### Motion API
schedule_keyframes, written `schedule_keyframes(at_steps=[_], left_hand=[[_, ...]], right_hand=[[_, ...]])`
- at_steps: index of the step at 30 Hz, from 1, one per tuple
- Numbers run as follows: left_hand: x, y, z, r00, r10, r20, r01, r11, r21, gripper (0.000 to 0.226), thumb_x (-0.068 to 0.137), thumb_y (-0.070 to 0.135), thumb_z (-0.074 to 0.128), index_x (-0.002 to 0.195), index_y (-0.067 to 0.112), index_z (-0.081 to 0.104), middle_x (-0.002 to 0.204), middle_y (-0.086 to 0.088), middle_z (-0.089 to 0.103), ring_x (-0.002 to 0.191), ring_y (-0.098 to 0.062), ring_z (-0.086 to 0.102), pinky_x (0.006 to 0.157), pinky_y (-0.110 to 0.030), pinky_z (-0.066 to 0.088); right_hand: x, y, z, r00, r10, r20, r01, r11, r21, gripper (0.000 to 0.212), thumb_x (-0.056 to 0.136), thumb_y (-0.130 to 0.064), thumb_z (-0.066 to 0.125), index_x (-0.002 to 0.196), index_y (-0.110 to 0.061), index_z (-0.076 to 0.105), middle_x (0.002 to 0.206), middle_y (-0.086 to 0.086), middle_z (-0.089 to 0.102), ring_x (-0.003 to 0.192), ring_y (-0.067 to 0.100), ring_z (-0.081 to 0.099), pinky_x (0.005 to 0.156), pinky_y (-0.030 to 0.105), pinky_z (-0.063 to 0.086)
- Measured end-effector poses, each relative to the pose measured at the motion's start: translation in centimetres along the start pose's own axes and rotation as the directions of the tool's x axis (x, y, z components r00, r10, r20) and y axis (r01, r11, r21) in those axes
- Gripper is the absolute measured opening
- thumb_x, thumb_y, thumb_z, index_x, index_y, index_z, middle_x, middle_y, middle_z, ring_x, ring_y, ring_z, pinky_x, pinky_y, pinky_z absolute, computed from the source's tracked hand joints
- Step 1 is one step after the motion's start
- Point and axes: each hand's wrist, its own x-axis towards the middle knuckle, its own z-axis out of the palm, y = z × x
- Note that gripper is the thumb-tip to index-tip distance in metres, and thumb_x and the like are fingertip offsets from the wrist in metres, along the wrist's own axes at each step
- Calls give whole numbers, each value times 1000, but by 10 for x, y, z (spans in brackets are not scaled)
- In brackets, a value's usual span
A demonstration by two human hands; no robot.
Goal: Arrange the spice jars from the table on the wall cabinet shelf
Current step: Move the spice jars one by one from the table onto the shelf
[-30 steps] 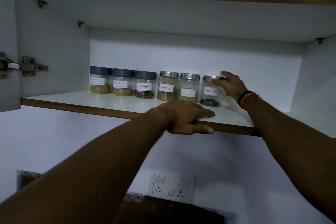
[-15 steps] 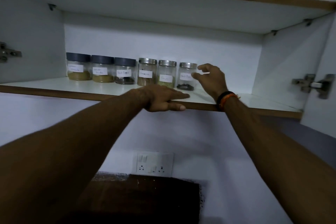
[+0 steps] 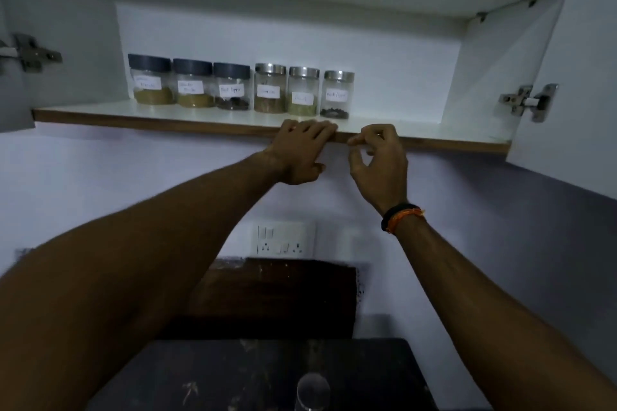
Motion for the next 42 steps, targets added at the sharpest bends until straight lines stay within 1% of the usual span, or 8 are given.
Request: schedule_keyframes(at_steps=[5, 9, 13, 18, 27, 34, 39, 42], left_hand=[[-36, 9, 21, 995, 71, -69, -65, 994, 83, 85, 94, 48, 53, 161, 20, 8, 168, -14, -10, 154, -38, -8, 121, -62, -2], [-72, 19, 53, 989, 141, 49, -116, 934, -337, 79, 95, 24, 58, 161, 16, 14, 169, -8, 2, 155, -32, 2, 125, -49, 9], [-124, 42, 110, 946, 141, 291, 40, 842, -538, 76, 95, 16, 60, 159, 16, 19, 167, -10, 14, 154, -28, 13, 125, -39, 12], [-186, 72, 164, 845, 171, 507, 201, 777, -596, 74, 92, 15, 64, 156, 17, 28, 160, -10, 34, 147, -27, 30, 121, -44, 26], [-244, 98, 215, 692, 217, 689, 347, 736, -581, 51, 96, 15, 60, 144, 20, 45, 141, -8, 52, 126, -25, 53, 104, -44, 47], [-269, 104, 238, 643, 213, 735, 448, 675, -587, 55, 96, 12, 57, 148, 18, 40, 144, -10, 51, 128, -26, 52, 103, -39, 45], [-281, 110, 245, 608, 180, 774, 531, 633, -564, 56, 96, 15, 58, 148, 19, 39, 145, -10, 50, 130, -27, 51, 101, -37, 42], [-283, 112, 246, 592, 185, 784, 548, 620, -561, 59, 96, 16, 58, 151, 19, 35, 146, -10, 49, 131, -27, 50, 103, -39, 41]], right_hand=[[-82, -2, 13, 986, 73, 149, -71, 997, -18, 16, 84, -1, 65, 96, -8, 75, 108, 8, 61, 101, 23, 63, 86, 42, 57], [-147, -5, 23, 919, 211, 333, -198, 978, -72, 14, 85, -4, 67, 95, -10, 75, 107, 5, 63, 98, 20, 64, 86, 34, 57], [-207, -5, 31, 807, 296, 511, -258, 955, -146, 11, 87, -6, 66, 91, -12, 75, 103, 3, 67, 92, 17, 65, 77, 5, 42], [-281, -2, 42, 573, 419, 704, -315, 906, -283, 13, 89, -10, 65, 97, -17, 72, 110, 3, 65, 94, 15, 61, 88, 33, 53], [-382, -8, 64, 226, 509, 830, -256, 854, -453, 40, 93, -28, 66, 130, -14, 60, 138, 8, 55, 130, 27, 53, 106, 41, 49], [-426, -11, 70, 194, 547, 814, -190, 835, -516, 60, 82, -55, 72, 131, -27, 52, 142, 8, 45, 118, 28, 57, 91, 41, 55], [-441, -15, 82, 127, 598, 791, -228, 794, -564, 78, 78, -65, 70, 142, -30, 41, 147, 12, 38, 128, 35, 50, 99, 48, 51], [-448, -14, 90, 151, 618, 772, -251, 779, -574, 84, 80, -63, 70, 148, -28, 35, 152, 13, 35, 134, 35, 46, 103, 49, 50]])
